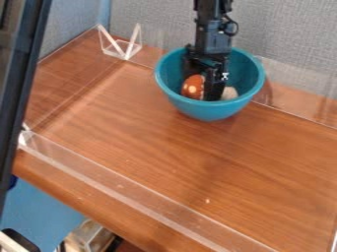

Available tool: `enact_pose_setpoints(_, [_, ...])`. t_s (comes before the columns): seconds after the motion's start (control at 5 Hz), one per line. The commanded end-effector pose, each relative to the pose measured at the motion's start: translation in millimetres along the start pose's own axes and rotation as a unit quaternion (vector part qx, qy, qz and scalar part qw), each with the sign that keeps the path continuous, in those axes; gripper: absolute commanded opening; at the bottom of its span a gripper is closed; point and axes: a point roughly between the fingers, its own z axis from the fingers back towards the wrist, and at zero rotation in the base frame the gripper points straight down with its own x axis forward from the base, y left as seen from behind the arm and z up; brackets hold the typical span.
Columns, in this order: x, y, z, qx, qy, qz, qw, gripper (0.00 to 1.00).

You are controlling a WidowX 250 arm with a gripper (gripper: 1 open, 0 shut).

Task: Put the mushroom in the blue bowl

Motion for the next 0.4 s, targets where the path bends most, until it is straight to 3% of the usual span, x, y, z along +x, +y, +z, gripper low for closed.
enact_pose_setpoints(0.0, [-1.4,-7.8,41.5,0.033,-0.041,-0.005,0.9986,1.00])
enact_pose_setpoints(0.2, [-3.0,-9.5,43.6,0.033,-0.042,-0.003,0.9986,1.00])
